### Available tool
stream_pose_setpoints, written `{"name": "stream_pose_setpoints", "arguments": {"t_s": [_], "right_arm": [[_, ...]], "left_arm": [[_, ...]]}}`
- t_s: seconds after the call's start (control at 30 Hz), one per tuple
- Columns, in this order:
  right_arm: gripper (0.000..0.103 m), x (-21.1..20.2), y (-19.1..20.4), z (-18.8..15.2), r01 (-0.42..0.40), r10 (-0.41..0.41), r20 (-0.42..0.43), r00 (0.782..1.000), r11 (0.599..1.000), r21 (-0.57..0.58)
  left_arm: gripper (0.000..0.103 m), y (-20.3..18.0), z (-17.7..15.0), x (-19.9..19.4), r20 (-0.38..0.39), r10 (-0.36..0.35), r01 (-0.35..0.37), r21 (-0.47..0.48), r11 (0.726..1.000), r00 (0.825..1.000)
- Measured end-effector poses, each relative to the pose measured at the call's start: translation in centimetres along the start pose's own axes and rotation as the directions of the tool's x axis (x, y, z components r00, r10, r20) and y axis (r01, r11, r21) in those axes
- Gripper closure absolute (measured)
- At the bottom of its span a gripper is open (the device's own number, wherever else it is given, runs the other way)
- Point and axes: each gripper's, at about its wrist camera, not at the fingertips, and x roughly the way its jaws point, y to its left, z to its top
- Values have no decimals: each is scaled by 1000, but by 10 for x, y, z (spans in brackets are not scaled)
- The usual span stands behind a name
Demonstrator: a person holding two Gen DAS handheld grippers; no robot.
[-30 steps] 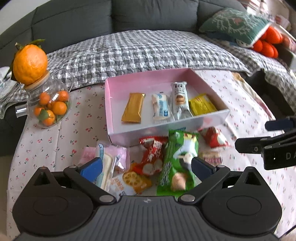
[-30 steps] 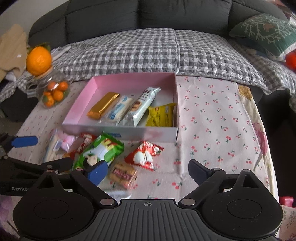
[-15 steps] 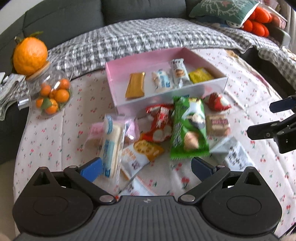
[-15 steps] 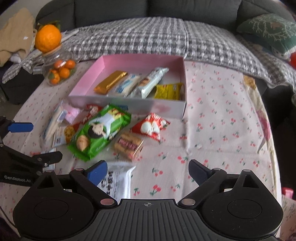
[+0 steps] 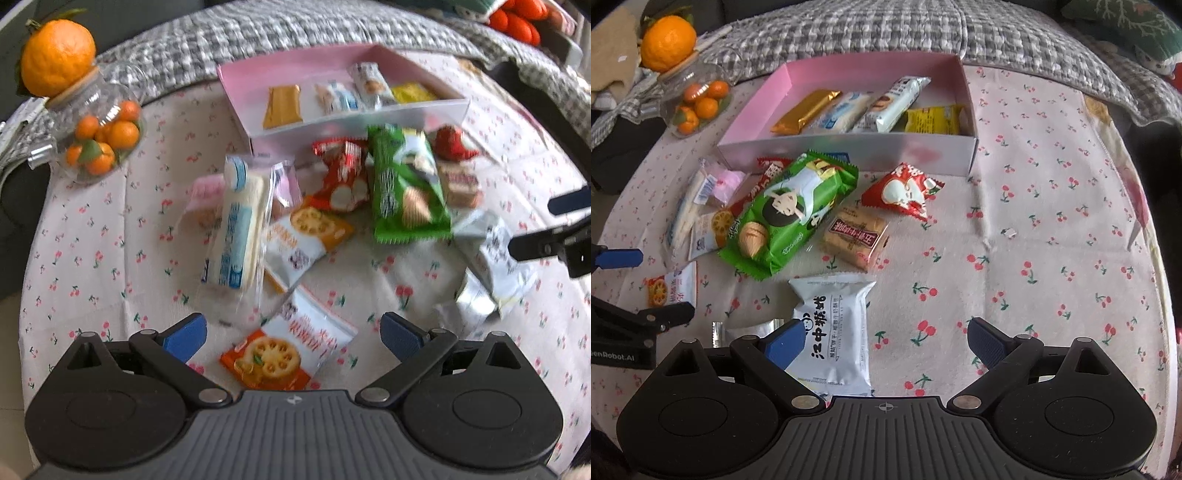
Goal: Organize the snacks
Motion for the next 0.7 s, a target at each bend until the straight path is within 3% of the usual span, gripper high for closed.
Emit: {"name": "stream_pose_setpoints", "arguments": {"t_s": [0.17,0.43,0.53,0.7], "right_arm": [[7,9,9,0,-8,8,-33,999,1000,-6],[7,19,18,1,-23,23,-47,999,1000,1],[7,23,18,2,-15,16,-44,999,1000,11],[7,26,20,1,11,-12,-24,1000,1000,-13]], "left_arm": [[9,2,-7,9,-60,-30,32,49,998,998],[11,14,-11,10,-84,-101,106,59,993,991],[19,21,-11,9,-87,-126,132,63,989,988],[44,23,-10,4,-82,-138,142,52,988,987]]}}
